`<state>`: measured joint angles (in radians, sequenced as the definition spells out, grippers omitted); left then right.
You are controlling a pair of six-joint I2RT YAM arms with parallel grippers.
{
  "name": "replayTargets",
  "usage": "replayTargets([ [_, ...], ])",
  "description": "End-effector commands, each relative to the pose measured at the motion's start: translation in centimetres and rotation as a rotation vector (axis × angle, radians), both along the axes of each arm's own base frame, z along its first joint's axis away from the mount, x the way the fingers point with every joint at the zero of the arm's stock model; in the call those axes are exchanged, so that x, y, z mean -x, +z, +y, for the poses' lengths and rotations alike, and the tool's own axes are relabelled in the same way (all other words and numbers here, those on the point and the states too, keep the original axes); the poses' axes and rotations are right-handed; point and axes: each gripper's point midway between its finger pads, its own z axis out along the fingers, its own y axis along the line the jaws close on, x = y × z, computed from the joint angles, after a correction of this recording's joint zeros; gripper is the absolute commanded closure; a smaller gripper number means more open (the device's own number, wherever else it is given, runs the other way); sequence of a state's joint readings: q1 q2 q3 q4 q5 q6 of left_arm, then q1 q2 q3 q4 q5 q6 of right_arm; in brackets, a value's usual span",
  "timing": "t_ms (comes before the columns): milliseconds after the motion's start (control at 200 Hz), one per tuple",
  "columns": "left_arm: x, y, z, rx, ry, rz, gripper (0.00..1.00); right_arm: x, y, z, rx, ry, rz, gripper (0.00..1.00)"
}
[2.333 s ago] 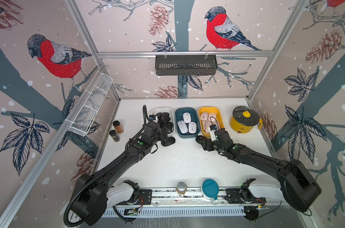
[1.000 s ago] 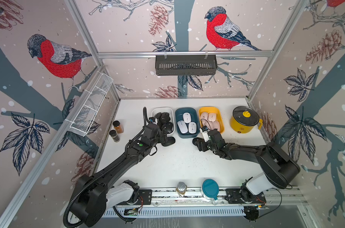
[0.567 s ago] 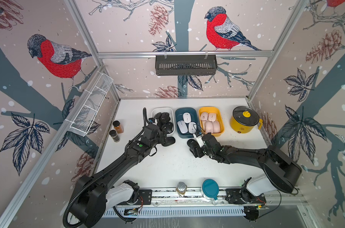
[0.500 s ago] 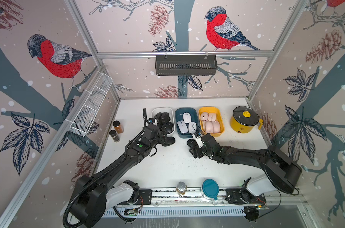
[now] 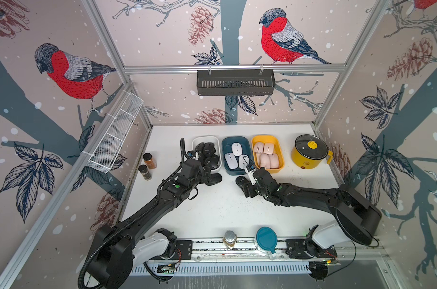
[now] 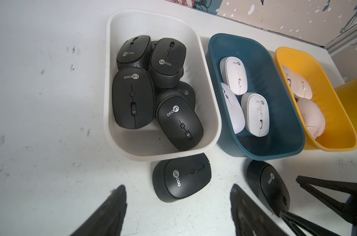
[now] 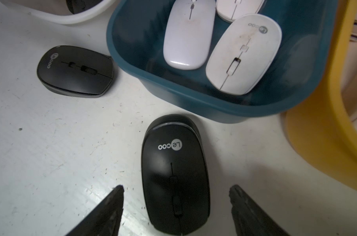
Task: Place the mice by color into the storage box
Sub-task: Pick up the mouse from the center of the board.
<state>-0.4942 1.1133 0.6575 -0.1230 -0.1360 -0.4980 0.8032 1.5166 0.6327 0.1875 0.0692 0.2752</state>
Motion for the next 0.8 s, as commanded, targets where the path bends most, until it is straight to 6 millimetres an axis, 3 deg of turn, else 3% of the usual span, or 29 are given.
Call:
replayTargets([
  [0,-0.2,0.0,0.5,-0.019,0.025,-0.003,0.21,-0.5,-0.1,0.7,0.012,0.037,-0.025,0.18],
  [630,-0.1,-0.5,0.6,-0.026,0.026,0.01,0.21,-1.3,-2.9,2.3,0.105,0.033,-0.018,0.22],
  [796,0.0,-0.8,0.6,-0.028,0.026,0.018,0.21,-1.2,-3.1,2.3,0.113,0.018,-0.02,0.29],
])
